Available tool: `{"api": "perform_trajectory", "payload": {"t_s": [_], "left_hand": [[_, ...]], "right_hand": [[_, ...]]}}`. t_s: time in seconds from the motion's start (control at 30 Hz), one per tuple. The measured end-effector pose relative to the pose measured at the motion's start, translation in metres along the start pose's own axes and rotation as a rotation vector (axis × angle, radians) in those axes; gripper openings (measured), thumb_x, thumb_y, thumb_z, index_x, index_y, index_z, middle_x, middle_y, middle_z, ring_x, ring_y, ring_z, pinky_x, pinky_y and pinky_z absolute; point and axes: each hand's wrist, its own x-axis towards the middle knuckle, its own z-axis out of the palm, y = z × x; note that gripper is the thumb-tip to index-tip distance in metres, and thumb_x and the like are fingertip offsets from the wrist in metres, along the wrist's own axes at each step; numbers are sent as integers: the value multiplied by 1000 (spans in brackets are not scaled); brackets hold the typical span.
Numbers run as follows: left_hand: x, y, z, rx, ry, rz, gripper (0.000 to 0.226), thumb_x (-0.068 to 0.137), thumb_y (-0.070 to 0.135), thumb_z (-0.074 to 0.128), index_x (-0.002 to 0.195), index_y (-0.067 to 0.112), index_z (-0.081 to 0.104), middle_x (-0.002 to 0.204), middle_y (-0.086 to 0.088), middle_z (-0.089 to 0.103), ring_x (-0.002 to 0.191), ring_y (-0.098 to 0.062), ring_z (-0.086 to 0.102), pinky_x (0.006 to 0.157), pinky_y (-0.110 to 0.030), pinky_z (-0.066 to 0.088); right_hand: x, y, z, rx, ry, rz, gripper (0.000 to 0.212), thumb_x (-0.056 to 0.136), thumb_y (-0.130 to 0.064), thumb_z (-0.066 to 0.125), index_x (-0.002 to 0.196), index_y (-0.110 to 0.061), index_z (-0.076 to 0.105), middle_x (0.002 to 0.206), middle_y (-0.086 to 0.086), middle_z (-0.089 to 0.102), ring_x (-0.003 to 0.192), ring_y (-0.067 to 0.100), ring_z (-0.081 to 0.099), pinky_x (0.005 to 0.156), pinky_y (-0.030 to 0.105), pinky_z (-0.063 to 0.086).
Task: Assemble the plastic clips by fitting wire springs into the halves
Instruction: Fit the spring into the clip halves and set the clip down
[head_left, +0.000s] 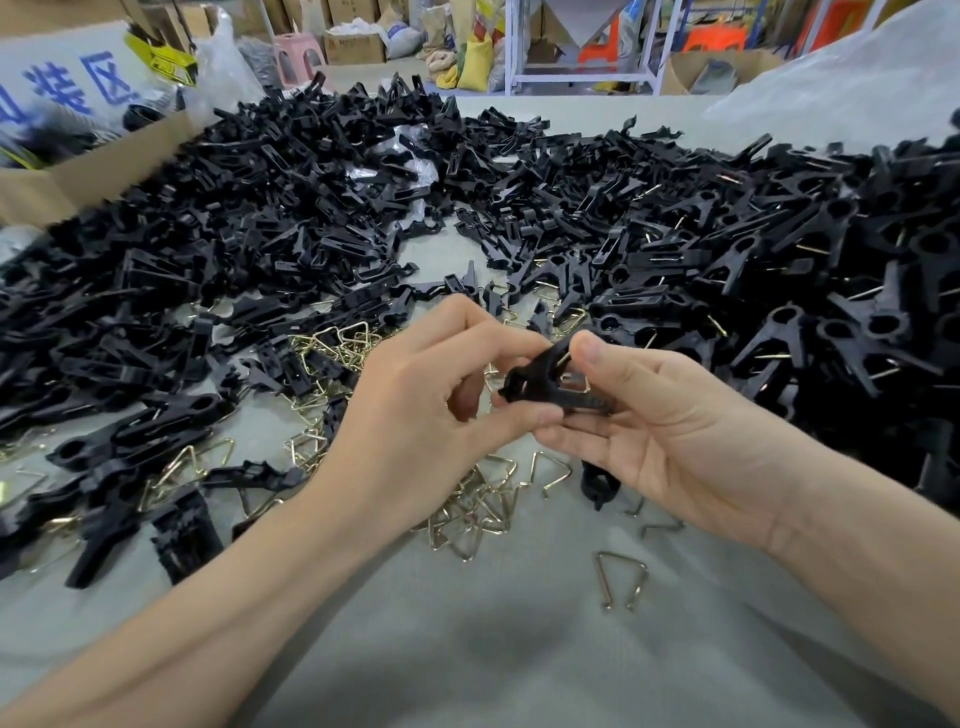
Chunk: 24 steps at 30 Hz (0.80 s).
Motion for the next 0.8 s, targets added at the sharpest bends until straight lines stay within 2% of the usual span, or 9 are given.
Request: {"api": "perform_trajectory", "payload": {"t_s": [0.1,0.17,0.23,0.33,0.43,0.57,0.7,0.8], "left_hand": [[0,0,1,4,18,30,28,74,22,76,102,17,71,90,3,58,59,-15,46,60,-27,45],[-1,-1,2,-52,23,33,29,75,20,76,103,21,68,92,4,57,61,-15,47,60,-25,44],[-2,-1,3,-132,26,25,29,77,20,77,103,25,67,95,7,57,63,-17,48,61,-24,44],[-3,0,5,-198,25,35,26,76,24,73,101,23,66,96,9,58,64,-19,49,61,-24,44],[-3,1,4,-134,2,89,28,76,25,74,102,21,62,94,6,57,63,-16,49,59,-22,44],[-2,3,4,-111,-12,124,26,79,25,72,102,21,60,89,3,56,66,-13,50,60,-19,43],[-3,7,4,-106,5,163,28,80,25,72,103,24,57,90,6,56,70,-9,51,60,-18,45],[-4,9,4,-86,19,189,26,81,28,69,104,25,56,92,12,54,70,-10,52,62,-17,44]], "right_hand": [[-1,0,1,-36,23,-26,39,77,-28,65,103,0,68,101,14,71,88,18,68,76,25,56],[-1,-1,3,-60,1,-41,43,77,-29,69,109,0,65,102,12,71,88,17,68,76,24,55],[-2,-3,6,-77,-12,-43,51,72,-31,74,112,0,63,106,16,70,93,19,69,77,24,55],[-3,-2,9,-116,10,-62,66,64,-35,70,114,8,60,108,23,68,93,22,69,76,25,55],[-2,1,11,-178,20,-97,48,72,-33,75,100,5,68,101,21,70,89,22,69,73,24,56],[-2,-3,11,-277,-17,-51,43,71,-38,66,94,-2,73,97,16,73,87,21,70,73,23,56],[-4,-11,7,-291,-109,14,23,75,-27,76,91,-9,77,100,15,72,90,20,70,76,23,55],[-6,-13,6,-242,-159,86,27,72,-26,70,89,-5,76,93,18,73,84,24,71,73,25,56]]}}
